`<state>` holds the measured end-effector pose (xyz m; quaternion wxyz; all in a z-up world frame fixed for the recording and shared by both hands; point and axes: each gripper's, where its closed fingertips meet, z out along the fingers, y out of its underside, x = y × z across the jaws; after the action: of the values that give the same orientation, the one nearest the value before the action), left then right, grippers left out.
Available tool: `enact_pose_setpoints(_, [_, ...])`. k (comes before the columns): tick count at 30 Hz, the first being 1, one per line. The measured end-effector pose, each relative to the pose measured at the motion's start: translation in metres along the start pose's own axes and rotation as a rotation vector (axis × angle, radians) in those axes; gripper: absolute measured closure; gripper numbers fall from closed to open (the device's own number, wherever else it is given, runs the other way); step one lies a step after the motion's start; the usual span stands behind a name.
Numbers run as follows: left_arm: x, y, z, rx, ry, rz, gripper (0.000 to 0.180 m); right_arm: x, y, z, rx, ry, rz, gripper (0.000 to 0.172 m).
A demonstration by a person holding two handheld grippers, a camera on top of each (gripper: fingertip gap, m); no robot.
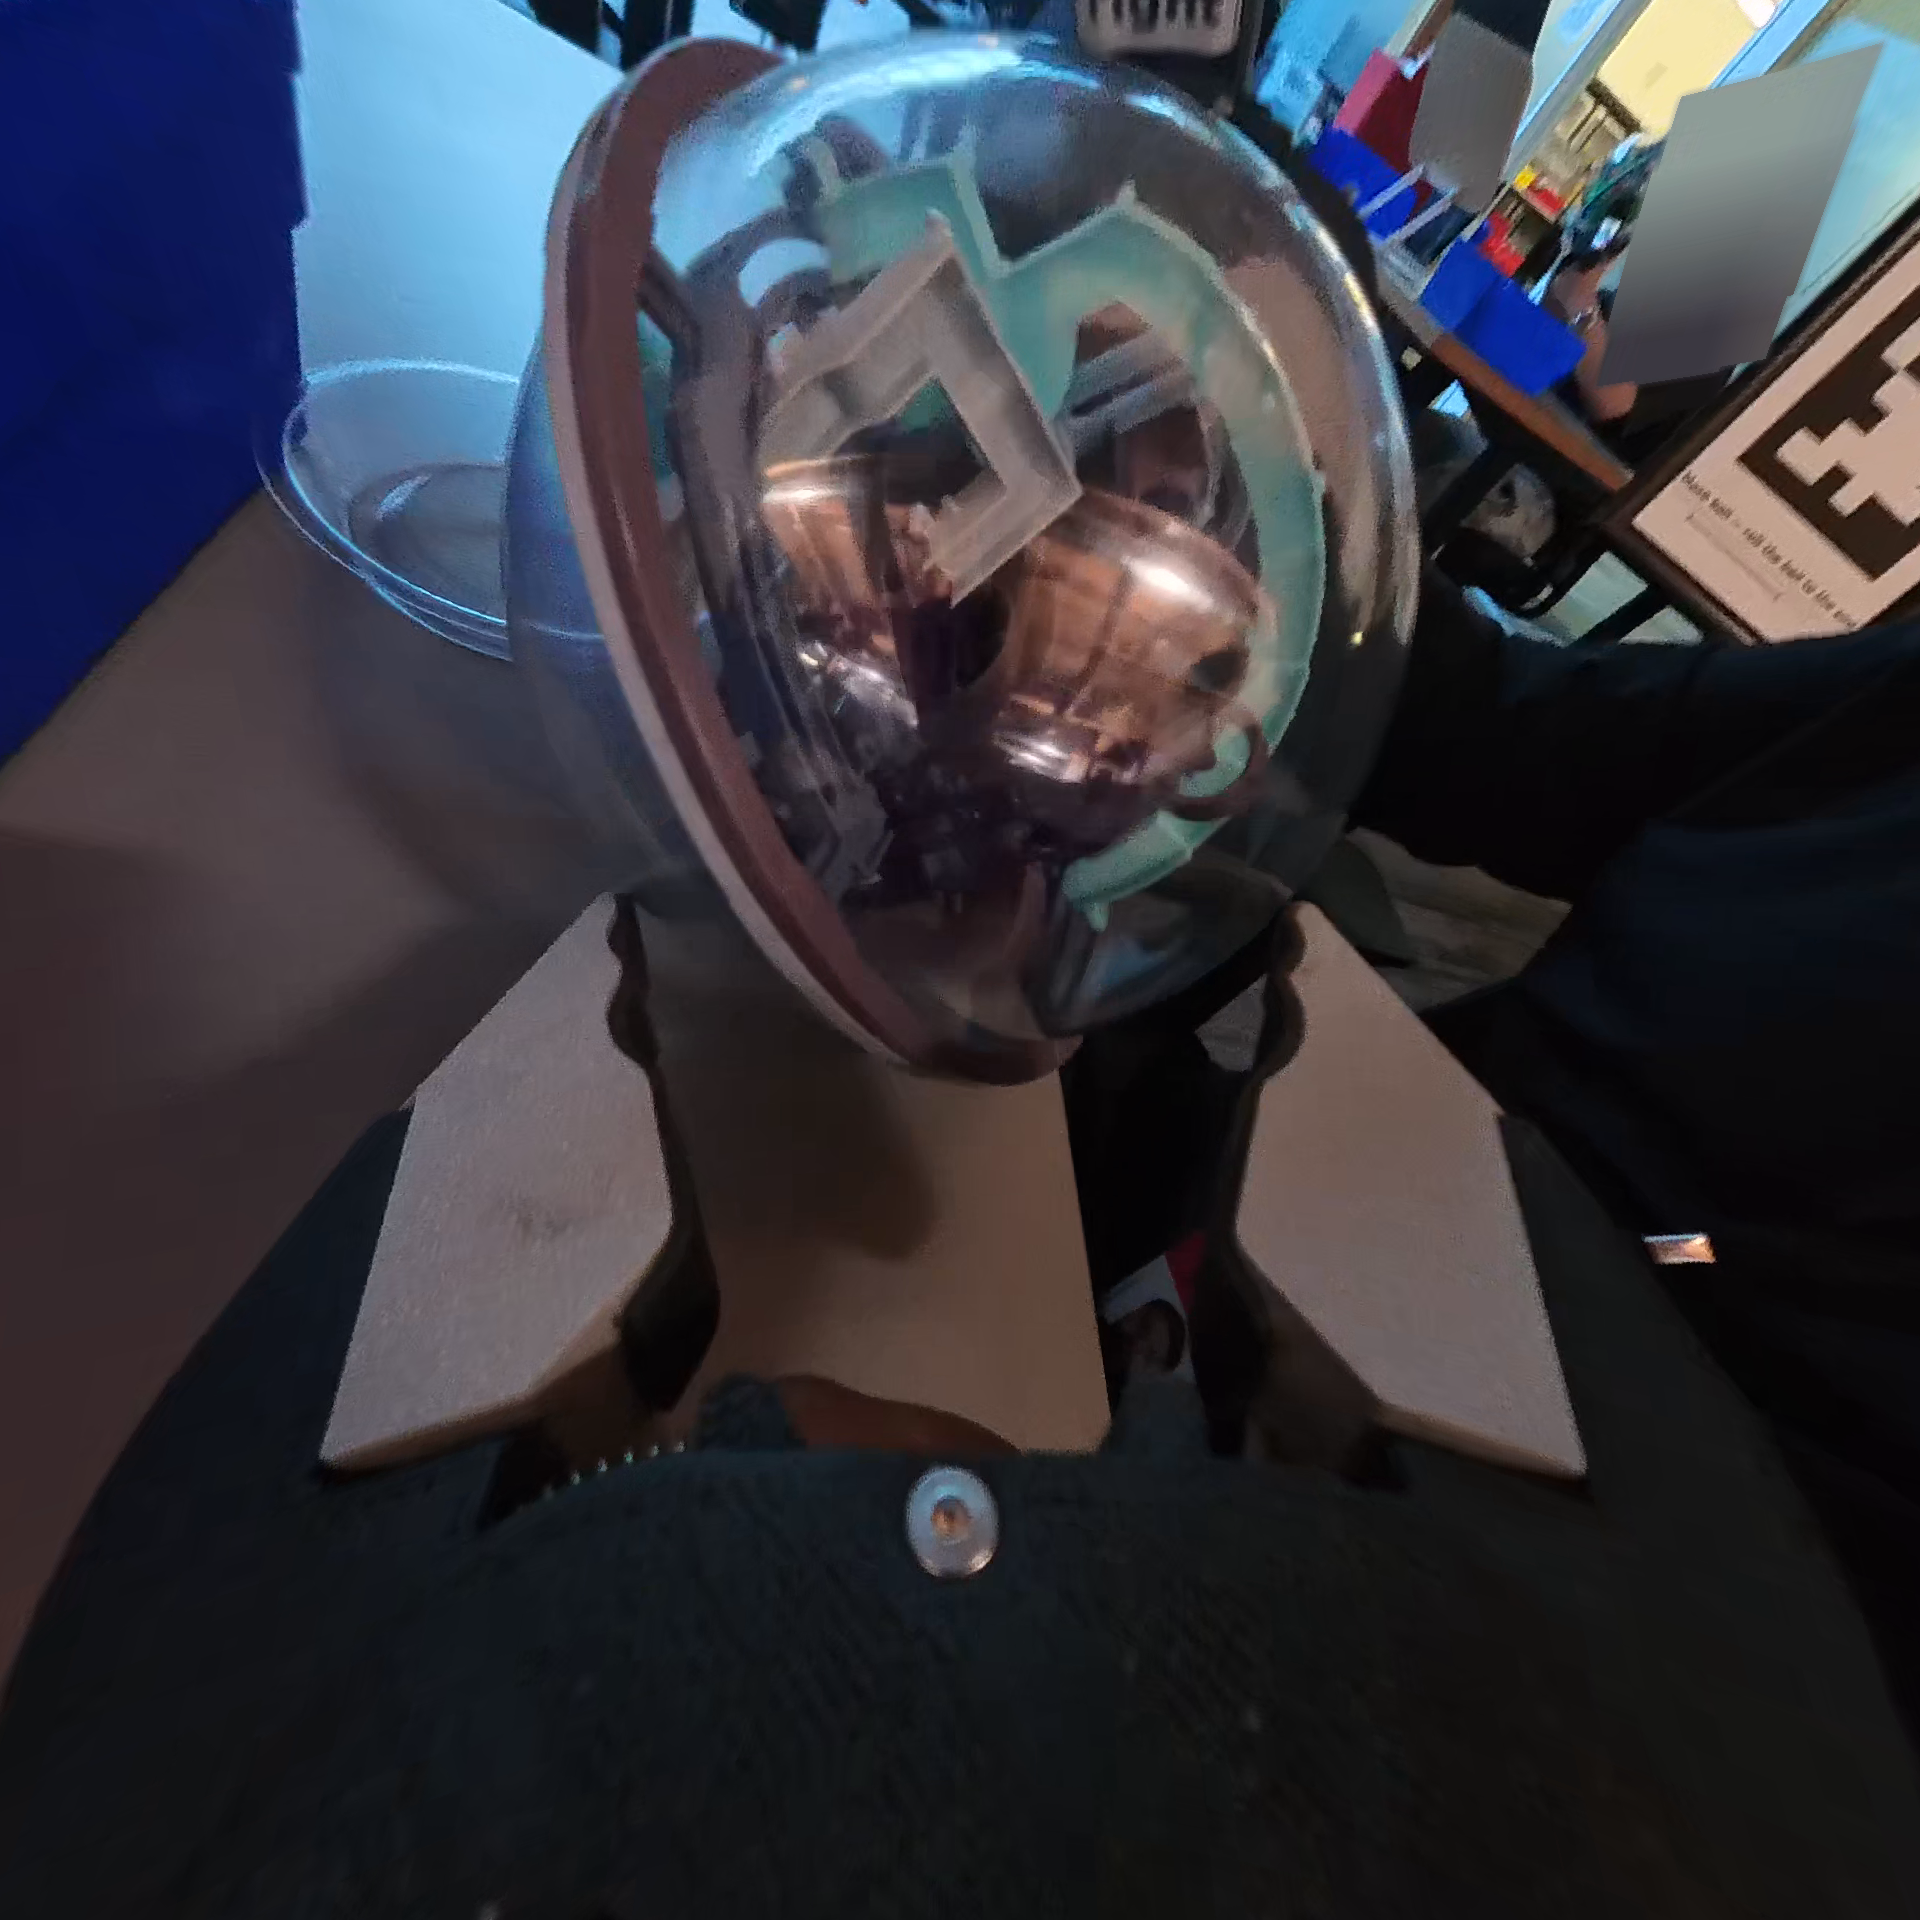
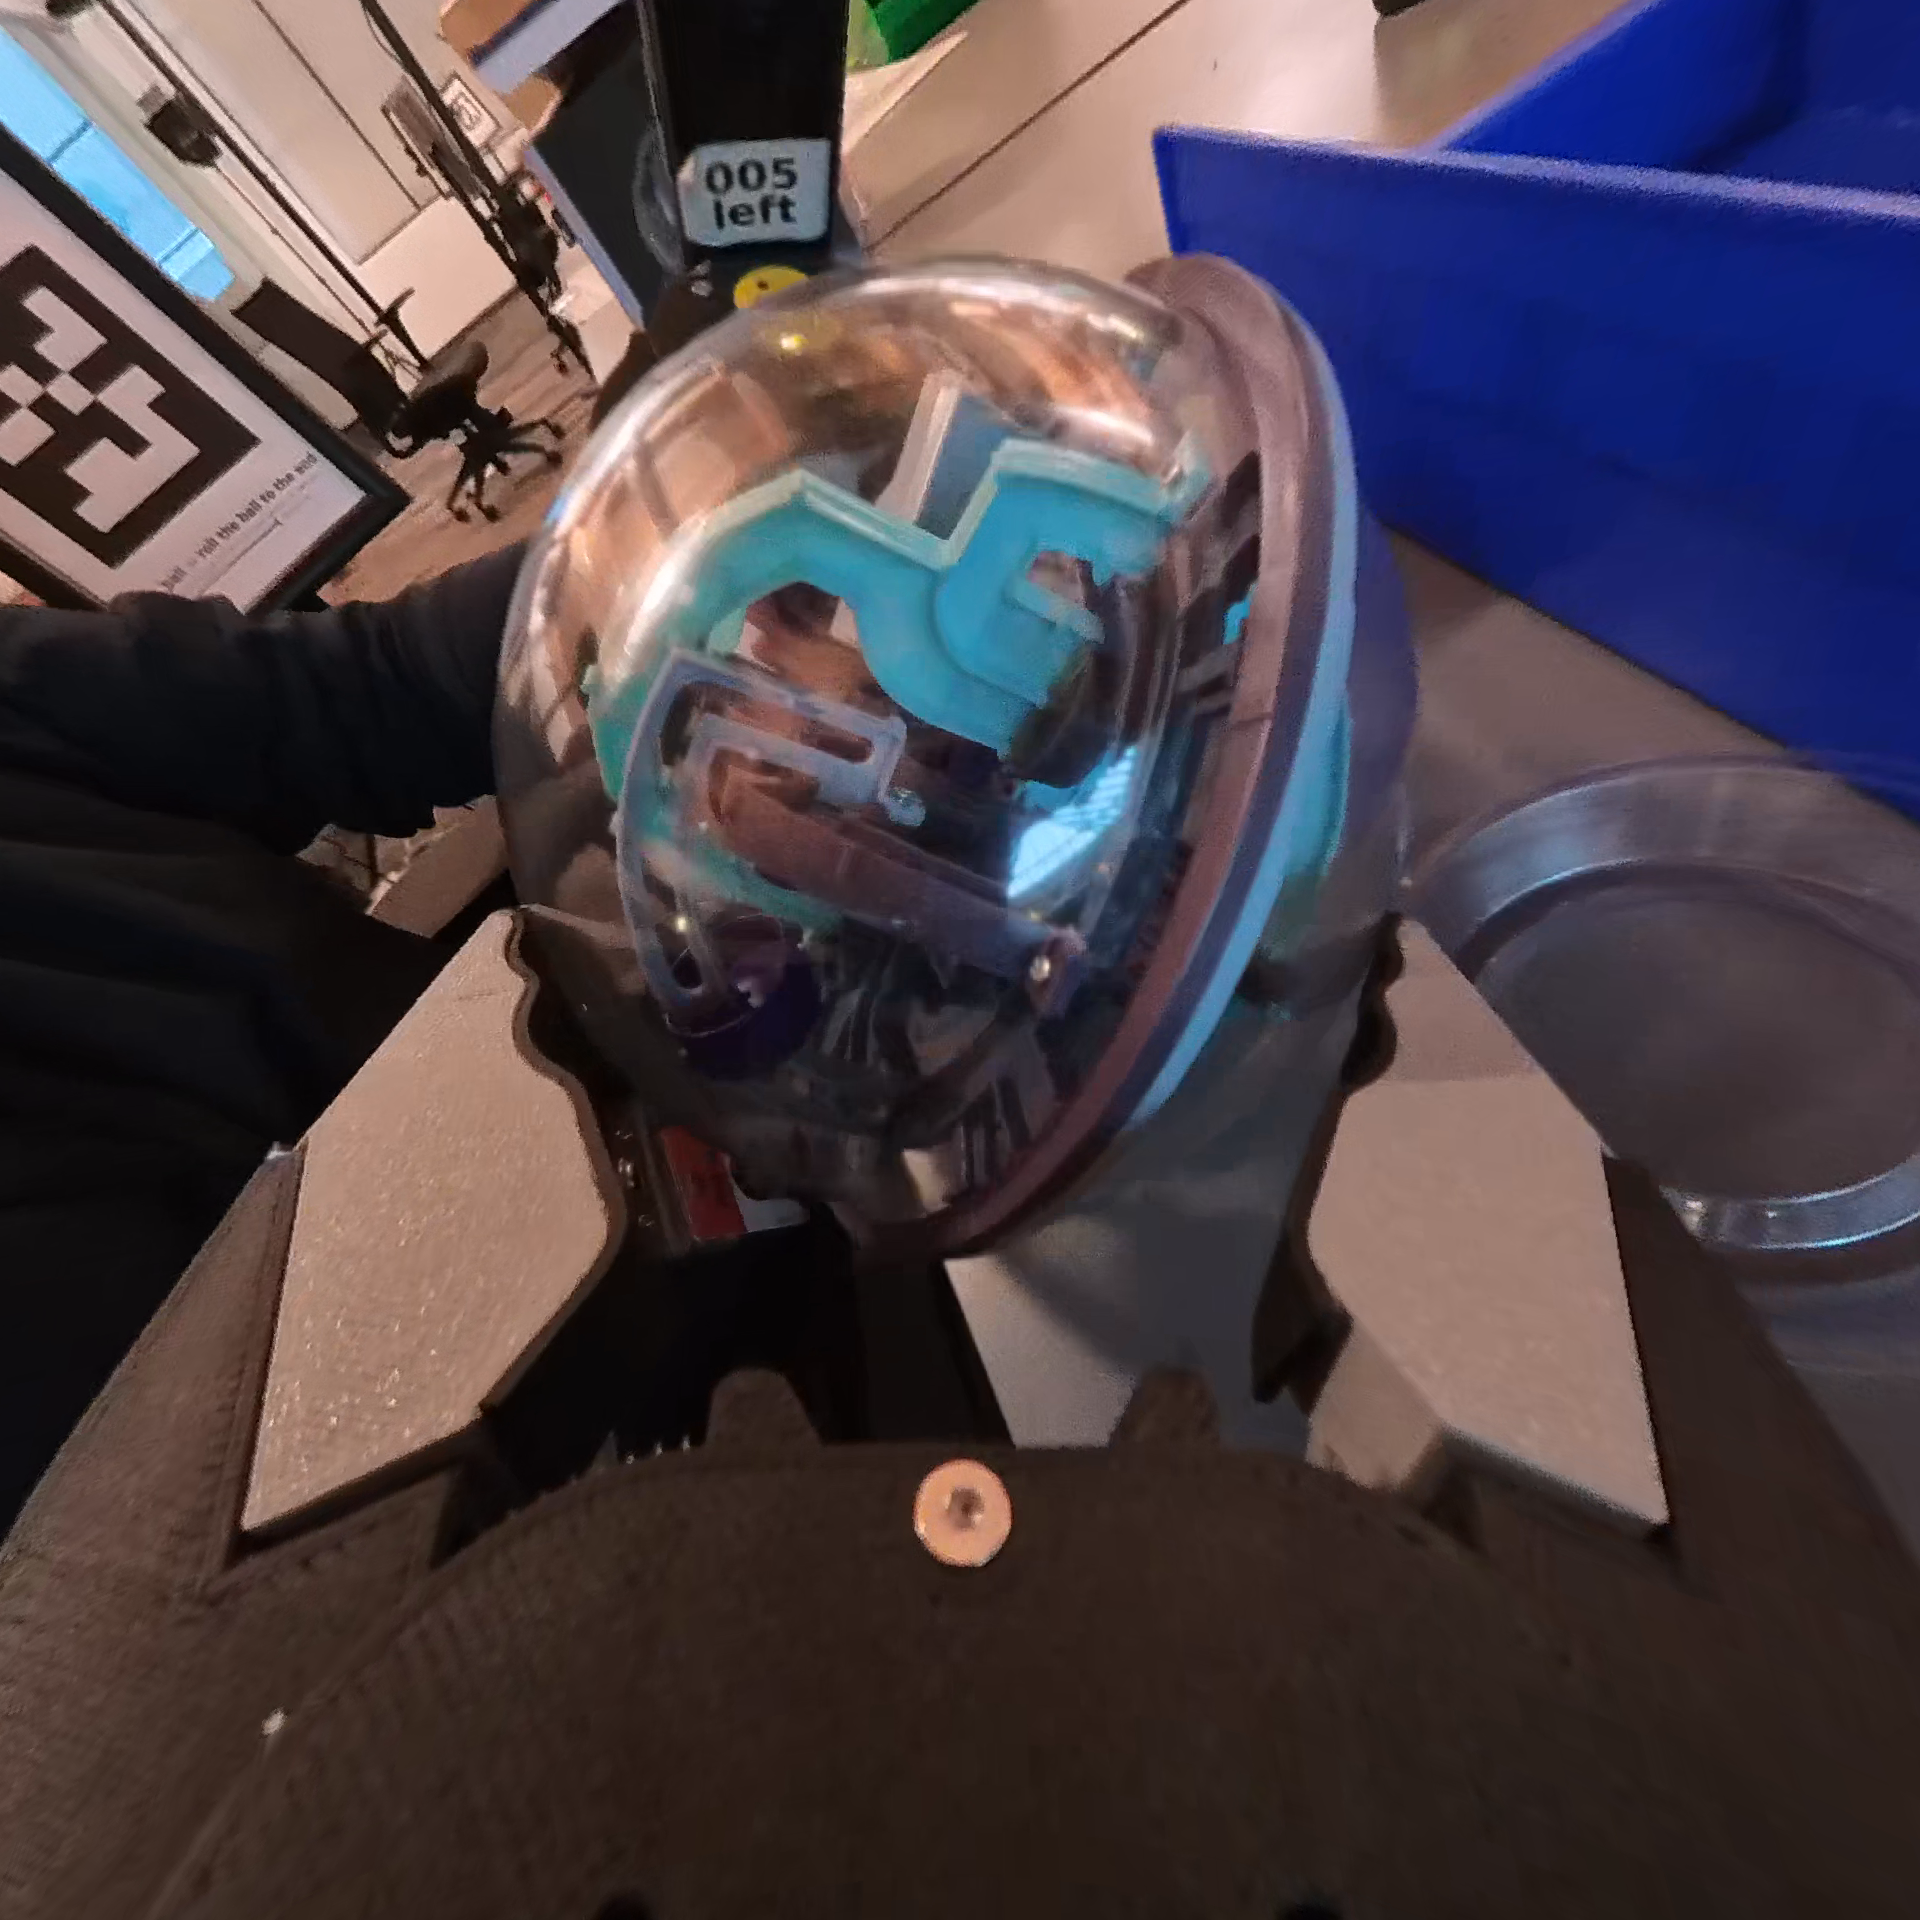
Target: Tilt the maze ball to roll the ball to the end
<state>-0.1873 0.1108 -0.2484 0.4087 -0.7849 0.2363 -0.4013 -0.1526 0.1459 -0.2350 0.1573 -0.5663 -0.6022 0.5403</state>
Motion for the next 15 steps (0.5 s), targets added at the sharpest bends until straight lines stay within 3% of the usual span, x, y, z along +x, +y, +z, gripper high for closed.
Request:
enact_pose_setpoints(3, [-0.006,-0.004,0.002,0.005,-0.001,-0.021,0.061,0.007,-0.002,0.0,0.037,0.004,0.026,0.023])
enact_pose_setpoints(7, [-0.01,0.011,0.012,-0.093,-0.034,0.016,0.062,0.011,-0.016,0.001,0.138,-0.016,0.043,0.021])
enact_pose_setpoints(11, [-0.014,0.04,0.022,-0.274,-0.117,0.109,0.079,0.006,-0.031,0.002,0.158,-0.046,-0.014,0.022])
enact_pose_setpoints(15, [-0.009,0.033,0.004,-0.26,-0.108,0.103,0.069,0.003,-0.038,0.0,0.13,-0.04,-0.058,0.029])
